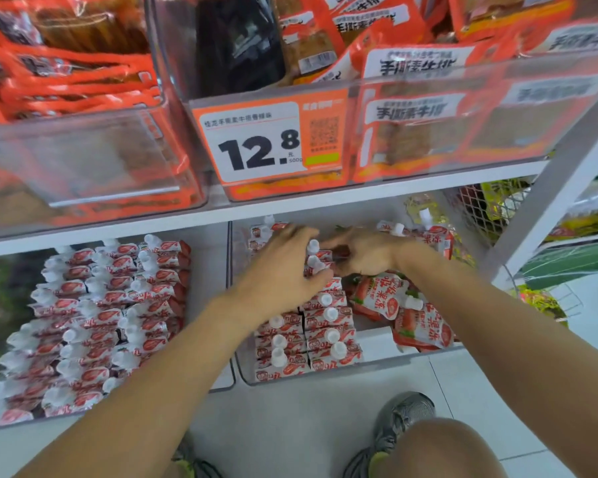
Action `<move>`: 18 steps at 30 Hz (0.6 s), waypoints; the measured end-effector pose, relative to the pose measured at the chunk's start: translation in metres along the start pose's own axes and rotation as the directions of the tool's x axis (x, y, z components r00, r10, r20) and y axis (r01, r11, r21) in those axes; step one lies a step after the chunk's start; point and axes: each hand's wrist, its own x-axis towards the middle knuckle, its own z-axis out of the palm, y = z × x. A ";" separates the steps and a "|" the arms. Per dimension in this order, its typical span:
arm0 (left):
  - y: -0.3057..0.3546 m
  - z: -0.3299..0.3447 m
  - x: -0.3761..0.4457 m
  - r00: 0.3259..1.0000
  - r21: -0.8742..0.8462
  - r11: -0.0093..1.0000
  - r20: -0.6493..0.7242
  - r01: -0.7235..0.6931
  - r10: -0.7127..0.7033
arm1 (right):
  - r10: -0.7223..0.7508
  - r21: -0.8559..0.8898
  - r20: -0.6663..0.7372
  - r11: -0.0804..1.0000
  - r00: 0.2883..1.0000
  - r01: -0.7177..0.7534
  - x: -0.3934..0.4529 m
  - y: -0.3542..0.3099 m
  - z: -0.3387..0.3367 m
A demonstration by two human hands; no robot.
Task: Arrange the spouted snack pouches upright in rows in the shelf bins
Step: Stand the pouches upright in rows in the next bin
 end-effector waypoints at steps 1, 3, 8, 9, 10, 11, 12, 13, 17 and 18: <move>-0.003 0.004 0.014 0.996 -0.010 1.000 0.090 0.019 -0.018 | -0.030 0.015 0.004 0.999 1.000 0.030 -0.003 0.000 0.000; -0.009 0.010 0.033 0.975 -0.032 0.999 0.220 0.042 -0.034 | -0.071 0.042 0.016 0.997 0.997 0.071 -0.009 0.000 -0.004; -0.016 0.013 0.044 0.967 -0.041 0.999 0.253 -0.006 0.017 | -0.001 0.039 -0.336 0.999 0.942 0.015 -0.003 0.023 -0.024; -0.017 0.013 0.043 0.966 -0.051 0.999 0.257 -0.007 0.019 | 0.032 -0.012 -0.366 0.999 0.930 -0.039 -0.001 0.028 -0.028; -0.018 0.014 0.043 0.964 -0.057 0.998 0.264 -0.007 0.022 | 0.064 -0.090 -0.361 0.991 0.930 -0.103 0.000 0.030 -0.031; -0.019 0.014 0.043 0.962 -0.056 0.998 0.272 -0.011 0.025 | 0.097 -0.155 -0.331 0.976 0.939 -0.155 0.001 0.032 -0.033; -0.020 0.014 0.044 0.960 -0.050 0.999 0.278 -0.013 0.026 | 0.128 -0.175 -0.296 0.967 0.946 -0.186 0.003 0.032 -0.033; -0.020 0.014 0.044 0.959 -0.046 0.999 0.281 -0.018 0.030 | 0.155 -0.161 -0.269 0.966 0.951 -0.203 0.005 0.032 -0.031; -0.020 0.015 0.043 0.967 -0.051 0.998 0.254 -0.024 0.036 | 0.200 -0.186 -0.251 0.950 0.947 -0.250 0.018 0.028 -0.023; -0.021 0.017 0.042 0.971 -0.054 0.998 0.238 -0.021 0.033 | 0.215 -0.184 -0.231 0.948 0.949 -0.259 0.021 0.026 -0.022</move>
